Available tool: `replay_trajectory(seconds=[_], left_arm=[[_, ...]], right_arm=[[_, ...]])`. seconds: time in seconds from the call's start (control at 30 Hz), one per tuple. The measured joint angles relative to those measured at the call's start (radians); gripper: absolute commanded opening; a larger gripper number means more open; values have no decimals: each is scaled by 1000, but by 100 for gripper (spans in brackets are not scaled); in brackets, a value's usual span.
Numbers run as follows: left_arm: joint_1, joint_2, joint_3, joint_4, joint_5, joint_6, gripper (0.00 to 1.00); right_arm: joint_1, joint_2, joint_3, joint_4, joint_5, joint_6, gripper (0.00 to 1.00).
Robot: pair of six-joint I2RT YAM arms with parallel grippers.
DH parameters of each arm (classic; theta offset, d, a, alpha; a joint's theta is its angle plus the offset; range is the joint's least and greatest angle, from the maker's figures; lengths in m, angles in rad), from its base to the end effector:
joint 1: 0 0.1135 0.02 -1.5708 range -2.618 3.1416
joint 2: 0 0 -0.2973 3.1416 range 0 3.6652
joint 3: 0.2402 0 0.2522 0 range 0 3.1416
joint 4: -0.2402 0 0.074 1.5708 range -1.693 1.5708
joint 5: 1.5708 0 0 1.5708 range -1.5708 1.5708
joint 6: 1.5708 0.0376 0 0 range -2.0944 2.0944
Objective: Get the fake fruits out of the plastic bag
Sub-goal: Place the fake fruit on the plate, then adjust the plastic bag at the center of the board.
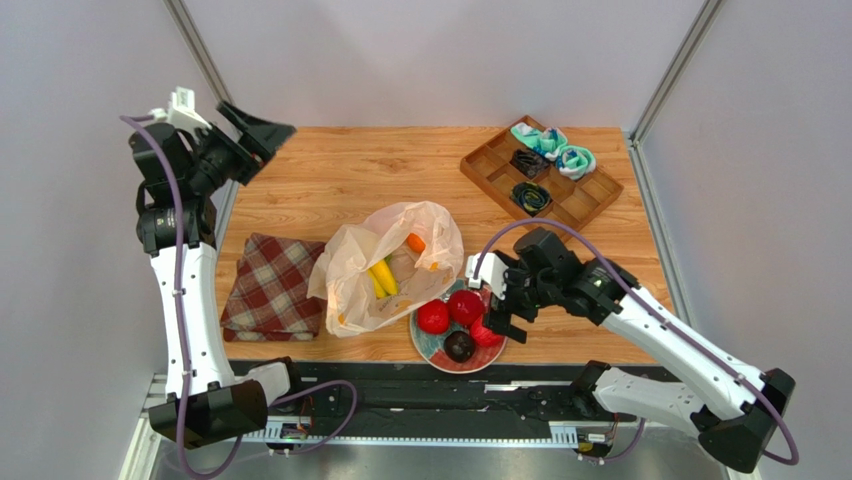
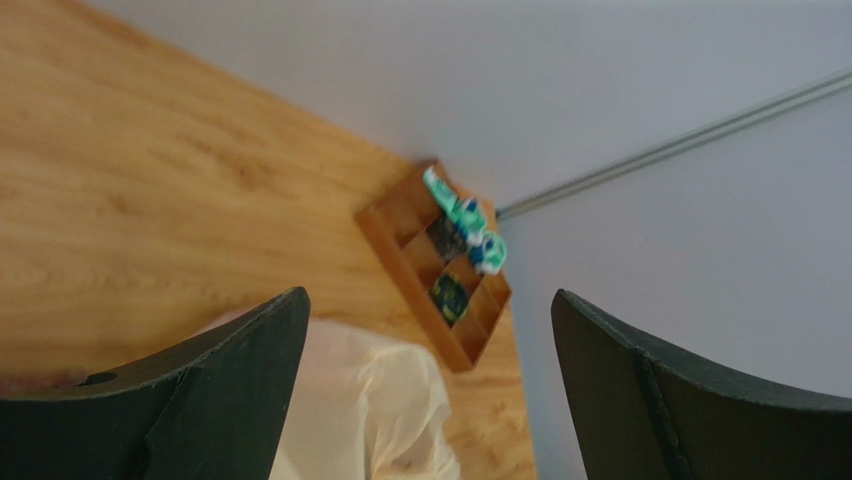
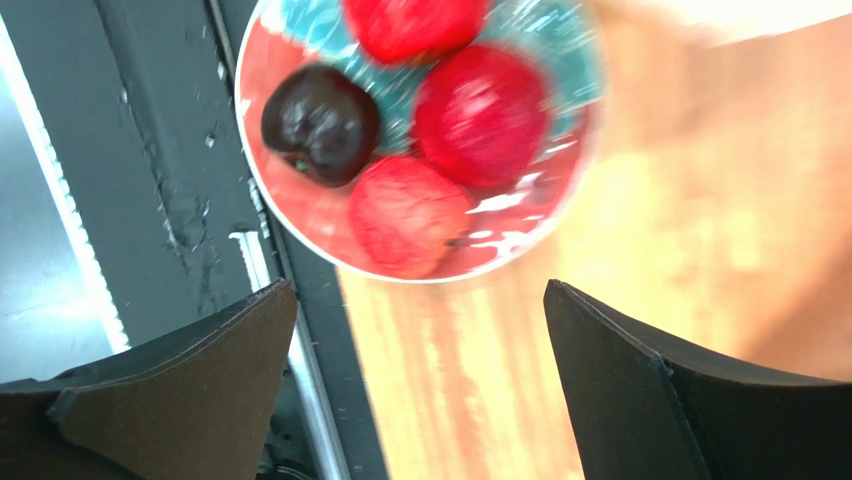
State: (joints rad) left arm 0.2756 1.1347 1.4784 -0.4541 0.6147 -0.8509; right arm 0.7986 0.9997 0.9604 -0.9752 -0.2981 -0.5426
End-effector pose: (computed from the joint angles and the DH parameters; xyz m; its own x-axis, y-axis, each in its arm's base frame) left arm 0.2069 0.0360 0.5105 -0.3175 -0.7281 -0.6075 0.1374 0.5986 -0.7892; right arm 0.1068 0.1255 0.3206 -0.0979 -0.8080 -0.5810 -0.9850 0.1619 -0.0591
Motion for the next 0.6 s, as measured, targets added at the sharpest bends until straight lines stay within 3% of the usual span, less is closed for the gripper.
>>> replay_trajectory(seconds=[0.13,0.27,0.43,0.6], left_arm=[[0,-25,-81,-186,113,162,99],[0,-153,-152,-330,234,335,99],[-6,-305,-220,-552,301,558,99],[-40,-320,-360,-740,362,713,96]], right_arm=[[-26,-35,90,-49,36,-12,100],[-136,-3,134,-48,65,34,100],[-174,185,298,96,52,134,100],[-150,362,396,262,17,256,98]])
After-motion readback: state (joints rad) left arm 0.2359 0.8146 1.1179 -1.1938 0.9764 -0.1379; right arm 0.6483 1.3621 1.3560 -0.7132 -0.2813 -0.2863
